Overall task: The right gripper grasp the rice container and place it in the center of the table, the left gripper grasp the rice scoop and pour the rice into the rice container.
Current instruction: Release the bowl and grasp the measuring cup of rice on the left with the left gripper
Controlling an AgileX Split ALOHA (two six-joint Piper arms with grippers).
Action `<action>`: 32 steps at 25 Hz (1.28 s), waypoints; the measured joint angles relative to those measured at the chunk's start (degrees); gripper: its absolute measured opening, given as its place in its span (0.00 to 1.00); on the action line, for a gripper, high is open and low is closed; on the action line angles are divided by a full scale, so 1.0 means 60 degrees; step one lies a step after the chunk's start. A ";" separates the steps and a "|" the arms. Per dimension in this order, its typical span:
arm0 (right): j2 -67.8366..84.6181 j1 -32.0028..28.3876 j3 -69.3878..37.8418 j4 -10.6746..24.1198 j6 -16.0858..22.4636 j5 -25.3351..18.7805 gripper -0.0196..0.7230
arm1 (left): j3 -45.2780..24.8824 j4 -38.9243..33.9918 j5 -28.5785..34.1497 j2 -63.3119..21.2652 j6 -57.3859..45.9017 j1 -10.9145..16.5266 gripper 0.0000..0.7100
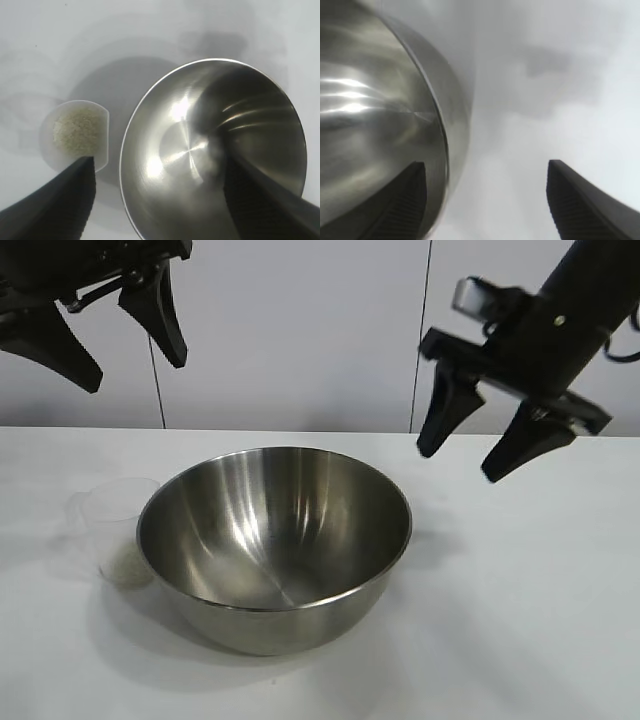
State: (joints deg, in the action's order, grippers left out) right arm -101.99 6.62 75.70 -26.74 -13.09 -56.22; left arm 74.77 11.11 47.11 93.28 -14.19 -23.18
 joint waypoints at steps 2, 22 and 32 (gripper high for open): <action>0.0350 -0.0203 0.0000 0.0190 0.0000 -0.0146 0.66 | 0.0000 0.0000 0.0000 0.0000 0.0000 0.0000 0.74; 0.0688 -0.0305 0.0000 0.0614 0.0086 -0.0280 0.66 | 0.0000 -0.1205 0.0049 0.0000 0.0443 0.0000 0.59; 0.0688 -0.0305 0.0000 0.0676 0.0086 -0.0280 0.66 | -0.3415 -0.1366 -0.3114 -0.2635 0.1235 0.0013 0.56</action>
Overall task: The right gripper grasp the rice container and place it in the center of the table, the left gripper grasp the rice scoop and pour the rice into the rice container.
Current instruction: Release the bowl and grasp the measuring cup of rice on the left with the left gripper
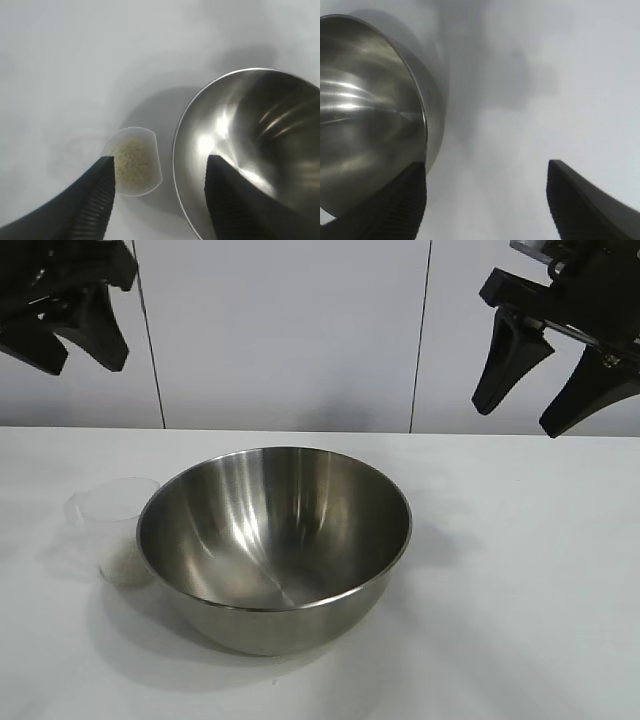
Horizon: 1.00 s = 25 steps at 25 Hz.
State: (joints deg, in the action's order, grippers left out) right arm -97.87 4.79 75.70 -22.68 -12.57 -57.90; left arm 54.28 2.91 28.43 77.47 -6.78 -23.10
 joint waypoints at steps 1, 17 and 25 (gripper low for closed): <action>0.0000 0.0000 0.0000 0.0000 0.0007 0.0008 0.66 | -0.0374 0.0125 -0.0037 -0.0389 0.0021 0.0066 0.59; 0.0000 0.0000 0.0000 0.0027 0.0019 -0.0001 0.66 | -0.2289 0.3703 -0.0333 -0.1264 0.5074 0.1048 0.91; 0.0000 0.0000 0.0000 0.0027 0.0019 0.0007 0.66 | -0.4126 0.8437 -0.3689 -0.1264 0.9801 0.1048 0.91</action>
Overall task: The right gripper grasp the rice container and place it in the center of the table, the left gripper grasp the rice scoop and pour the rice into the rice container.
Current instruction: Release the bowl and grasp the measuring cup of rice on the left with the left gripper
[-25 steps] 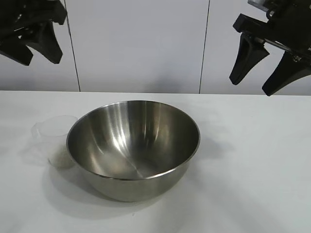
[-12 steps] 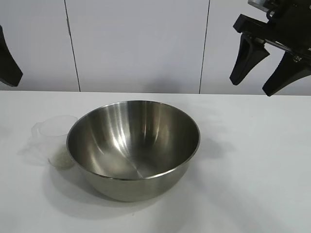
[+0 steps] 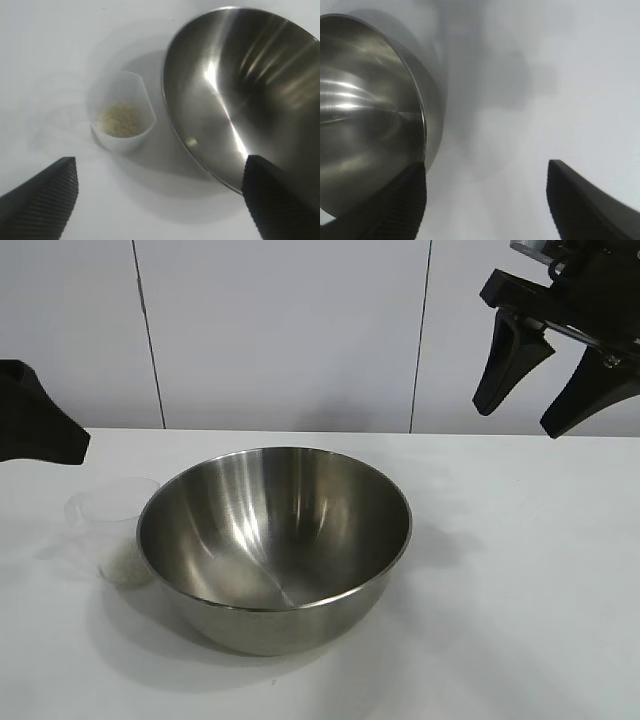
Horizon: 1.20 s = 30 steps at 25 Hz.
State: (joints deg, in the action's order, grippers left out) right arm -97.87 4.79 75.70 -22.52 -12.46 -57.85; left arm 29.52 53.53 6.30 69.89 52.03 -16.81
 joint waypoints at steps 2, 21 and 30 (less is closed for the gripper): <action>0.0000 0.0000 0.0000 0.0000 0.0000 0.0062 0.66 | -0.0403 0.0681 -0.0698 0.0000 0.0670 0.0000 0.91; 0.0000 0.0000 0.0000 0.0000 0.0000 0.0138 0.66 | -0.0830 0.1151 -0.1582 0.0000 -0.0073 0.0000 0.89; 0.0000 0.0000 0.0000 0.0000 0.0000 0.1143 0.66 | -0.0830 0.1160 -0.1562 0.0000 -0.0238 0.0000 0.89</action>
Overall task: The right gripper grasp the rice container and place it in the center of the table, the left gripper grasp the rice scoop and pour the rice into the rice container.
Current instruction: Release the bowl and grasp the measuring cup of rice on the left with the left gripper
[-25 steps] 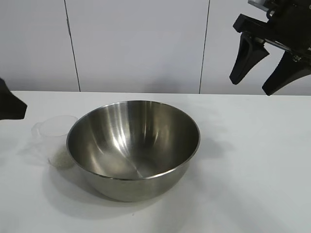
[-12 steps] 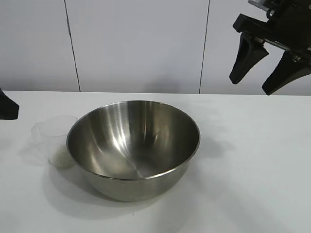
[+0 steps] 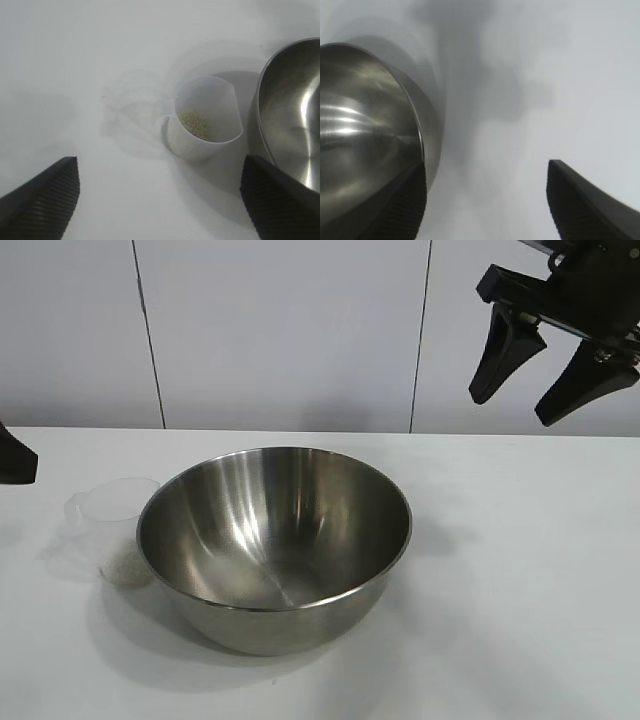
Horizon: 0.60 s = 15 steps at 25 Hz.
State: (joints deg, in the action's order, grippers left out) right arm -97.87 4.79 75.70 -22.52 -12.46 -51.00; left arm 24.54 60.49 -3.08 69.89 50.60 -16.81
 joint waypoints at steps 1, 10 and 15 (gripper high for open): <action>0.0000 0.0000 0.0000 0.0000 0.0000 0.0215 0.66 | 0.0000 0.0000 0.0023 0.0000 -0.0035 0.0000 0.89; 0.0000 0.0000 0.0000 -0.0037 0.0000 0.2296 0.66 | 0.0000 -0.0106 0.0513 0.0000 -0.0098 0.0000 0.88; 0.0000 0.0000 0.0000 -0.0068 0.0000 0.3247 0.66 | 0.0000 -0.3033 0.0443 0.0000 -0.2921 0.0000 0.88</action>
State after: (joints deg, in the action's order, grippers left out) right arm -97.87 4.79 75.70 -22.93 -12.46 -31.51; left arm 24.54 42.30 -0.42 69.89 33.08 -16.81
